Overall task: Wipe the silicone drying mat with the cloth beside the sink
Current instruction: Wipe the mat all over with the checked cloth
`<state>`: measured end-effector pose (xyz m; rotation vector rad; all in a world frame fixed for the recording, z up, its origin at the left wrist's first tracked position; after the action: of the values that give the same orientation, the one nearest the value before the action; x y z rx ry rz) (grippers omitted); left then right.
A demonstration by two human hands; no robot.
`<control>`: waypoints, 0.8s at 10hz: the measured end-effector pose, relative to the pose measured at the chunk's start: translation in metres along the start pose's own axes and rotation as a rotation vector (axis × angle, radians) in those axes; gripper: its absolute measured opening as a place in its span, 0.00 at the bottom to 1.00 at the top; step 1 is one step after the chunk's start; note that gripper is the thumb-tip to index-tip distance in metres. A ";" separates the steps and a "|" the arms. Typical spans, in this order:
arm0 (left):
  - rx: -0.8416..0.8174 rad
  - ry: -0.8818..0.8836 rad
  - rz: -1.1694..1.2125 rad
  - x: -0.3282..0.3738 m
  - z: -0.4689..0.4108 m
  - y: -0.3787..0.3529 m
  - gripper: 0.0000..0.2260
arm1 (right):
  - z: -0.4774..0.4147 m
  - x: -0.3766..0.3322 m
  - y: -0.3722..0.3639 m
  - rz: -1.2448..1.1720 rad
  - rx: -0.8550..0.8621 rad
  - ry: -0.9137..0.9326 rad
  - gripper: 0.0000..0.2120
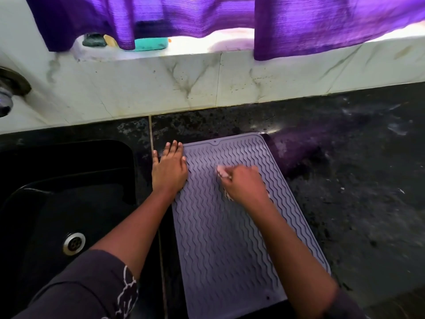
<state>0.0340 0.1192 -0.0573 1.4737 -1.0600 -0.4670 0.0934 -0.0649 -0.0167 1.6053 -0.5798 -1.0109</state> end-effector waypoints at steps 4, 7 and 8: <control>0.000 -0.005 -0.011 0.001 0.000 0.002 0.23 | 0.076 -0.014 -0.022 0.096 0.002 0.060 0.24; -0.002 -0.006 -0.019 0.002 0.000 0.002 0.23 | 0.061 -0.017 -0.041 0.036 0.019 0.074 0.30; -0.012 0.003 -0.012 0.001 0.001 0.001 0.23 | 0.095 -0.016 -0.038 0.036 0.030 0.093 0.29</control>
<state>0.0336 0.1183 -0.0557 1.4703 -1.0453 -0.4786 0.0001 -0.0917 -0.0512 1.6533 -0.5607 -0.8994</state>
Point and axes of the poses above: each hand's wrist, its own z-axis away from the middle knuckle, its own y-axis out of the back of the hand, x = y × z, the point moved 6 cm from there along -z, towards the middle knuckle, and after that the axes turned 8 degrees about x, right-handed, at the moved point
